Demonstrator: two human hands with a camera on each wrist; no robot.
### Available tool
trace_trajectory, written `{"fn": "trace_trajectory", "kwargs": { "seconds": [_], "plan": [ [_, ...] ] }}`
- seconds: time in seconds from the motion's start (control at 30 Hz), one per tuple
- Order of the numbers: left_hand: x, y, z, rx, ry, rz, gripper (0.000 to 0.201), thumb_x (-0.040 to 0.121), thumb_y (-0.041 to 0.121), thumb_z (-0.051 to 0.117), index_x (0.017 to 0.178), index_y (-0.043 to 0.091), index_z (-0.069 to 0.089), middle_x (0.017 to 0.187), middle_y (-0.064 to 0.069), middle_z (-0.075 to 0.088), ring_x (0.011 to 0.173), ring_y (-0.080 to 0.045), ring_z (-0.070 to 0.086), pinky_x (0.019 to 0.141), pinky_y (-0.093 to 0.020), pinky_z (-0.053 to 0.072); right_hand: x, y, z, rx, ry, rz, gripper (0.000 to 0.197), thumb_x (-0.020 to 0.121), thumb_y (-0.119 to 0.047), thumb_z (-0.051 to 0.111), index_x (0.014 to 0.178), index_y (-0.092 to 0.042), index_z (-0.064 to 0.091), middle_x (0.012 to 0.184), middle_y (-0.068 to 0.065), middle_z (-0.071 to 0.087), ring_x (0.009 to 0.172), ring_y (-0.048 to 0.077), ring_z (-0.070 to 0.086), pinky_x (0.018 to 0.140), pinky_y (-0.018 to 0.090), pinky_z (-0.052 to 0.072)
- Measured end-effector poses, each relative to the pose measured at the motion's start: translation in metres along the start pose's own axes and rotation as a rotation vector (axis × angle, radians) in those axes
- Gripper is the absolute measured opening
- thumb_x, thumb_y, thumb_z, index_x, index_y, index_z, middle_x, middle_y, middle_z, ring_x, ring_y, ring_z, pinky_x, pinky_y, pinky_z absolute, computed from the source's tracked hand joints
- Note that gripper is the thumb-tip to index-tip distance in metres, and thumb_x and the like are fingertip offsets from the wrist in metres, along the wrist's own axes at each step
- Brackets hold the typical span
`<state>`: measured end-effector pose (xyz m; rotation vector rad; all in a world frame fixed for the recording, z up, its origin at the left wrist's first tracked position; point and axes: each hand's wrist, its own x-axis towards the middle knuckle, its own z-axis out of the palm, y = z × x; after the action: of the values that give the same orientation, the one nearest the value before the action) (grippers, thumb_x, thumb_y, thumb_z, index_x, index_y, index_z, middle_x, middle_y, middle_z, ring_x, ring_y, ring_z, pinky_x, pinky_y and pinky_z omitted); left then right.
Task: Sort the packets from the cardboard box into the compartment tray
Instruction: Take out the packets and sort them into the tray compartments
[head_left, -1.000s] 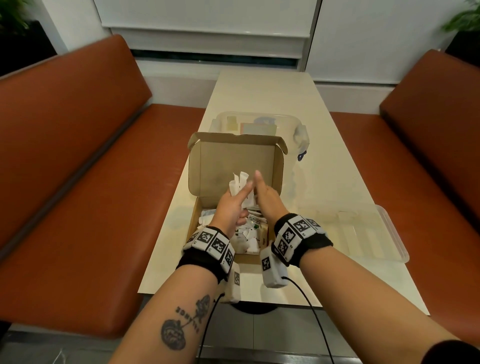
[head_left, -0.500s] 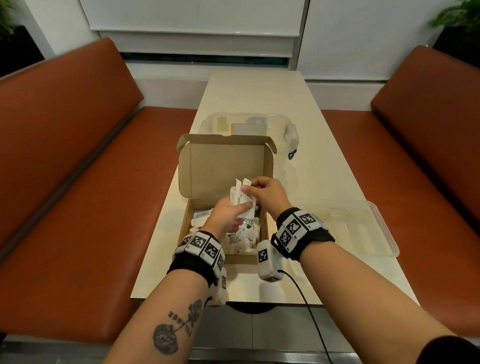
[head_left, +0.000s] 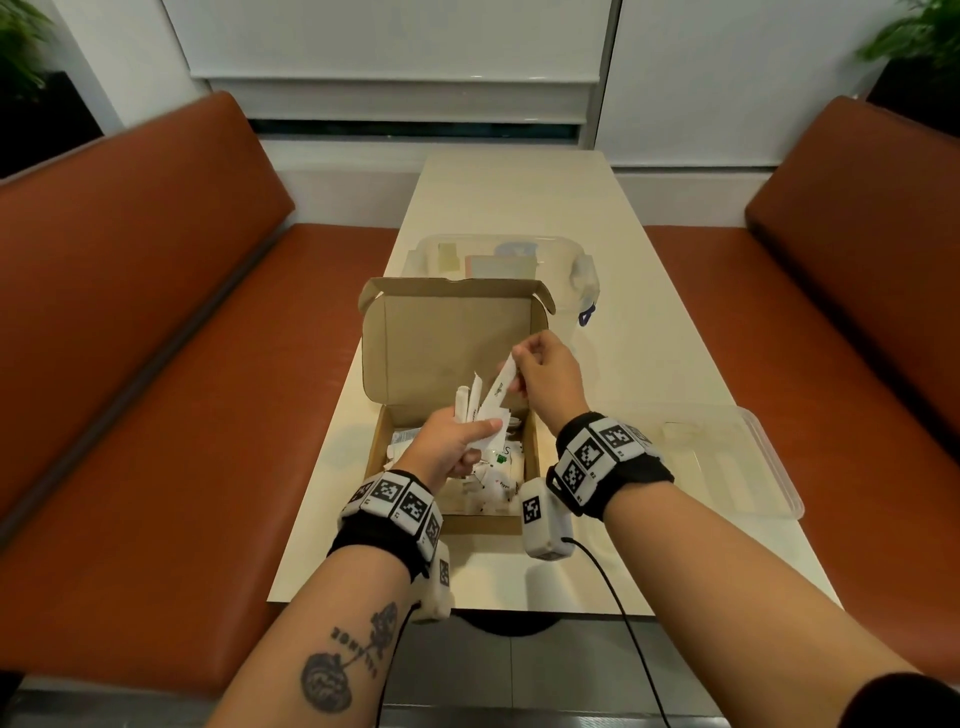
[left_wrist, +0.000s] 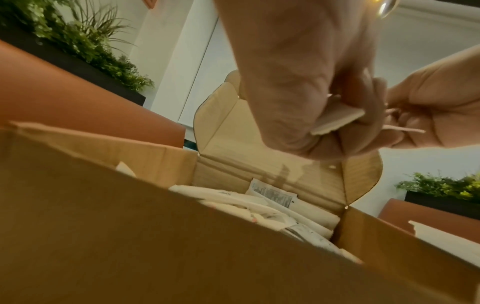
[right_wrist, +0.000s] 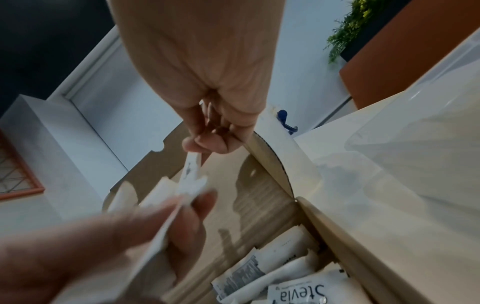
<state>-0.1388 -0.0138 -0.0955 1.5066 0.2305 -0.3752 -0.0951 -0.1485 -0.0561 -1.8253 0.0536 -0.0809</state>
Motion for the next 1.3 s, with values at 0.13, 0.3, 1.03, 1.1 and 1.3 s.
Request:
{"fn": "trace_trajectory", "kwargs": {
  "seconds": [0.13,0.3,1.03,1.1,1.3],
  "plan": [
    [0.004,-0.003,-0.006,0.025,0.134,-0.062,0.012,0.092,0.011,0.058,0.101,0.004,0.055,0.065,-0.004,0.050,0.036,-0.006,0.034,0.034,-0.017,0.026,0.000,-0.005,-0.005,0.198,-0.004,-0.007,0.013,0.099,-0.014,0.043,0.087,-0.017,0.046,0.088,0.018,0.066,0.053,0.017,0.065,0.049,0.022,0.052],
    [0.009,0.009,-0.007,-0.152,0.290,0.008,0.009,0.095,0.012,0.054,0.087,0.008,0.053,0.060,0.001,0.037,0.037,-0.005,0.031,0.032,-0.015,0.026,0.000,-0.004,-0.008,0.239,-0.033,-0.020,0.011,0.098,-0.012,0.045,0.088,-0.017,0.048,0.080,0.019,0.068,0.054,0.019,0.067,0.051,0.022,0.054],
    [0.020,0.037,0.004,0.142,0.193,0.170,0.013,0.083,0.026,0.072,0.084,0.017,0.063,0.048,0.013,0.043,0.038,-0.001,0.033,0.036,-0.012,0.030,-0.001,0.029,-0.061,0.155,-0.195,0.191,0.018,0.088,-0.003,0.049,0.091,-0.007,0.067,0.087,0.011,0.067,0.076,0.016,0.060,0.070,0.023,0.048],
    [0.022,0.041,0.001,0.221,0.161,0.198,0.010,0.082,0.025,0.072,0.083,0.020,0.064,0.039,0.017,0.046,0.034,0.001,0.038,0.038,-0.011,0.031,-0.001,0.031,-0.059,0.038,-0.202,0.124,0.019,0.090,-0.015,0.056,0.098,-0.008,0.072,0.089,0.006,0.068,0.080,0.012,0.057,0.075,0.023,0.045],
    [0.030,0.050,0.005,0.351,0.111,0.262,0.018,0.080,0.026,0.075,0.074,0.023,0.058,0.039,0.020,0.049,0.036,0.005,0.045,0.042,-0.012,0.031,0.001,0.028,-0.048,-0.207,-0.303,0.053,0.026,0.086,-0.034,0.066,0.093,-0.011,0.076,0.080,0.002,0.070,0.071,0.008,0.057,0.072,0.022,0.042]
  ]
}}
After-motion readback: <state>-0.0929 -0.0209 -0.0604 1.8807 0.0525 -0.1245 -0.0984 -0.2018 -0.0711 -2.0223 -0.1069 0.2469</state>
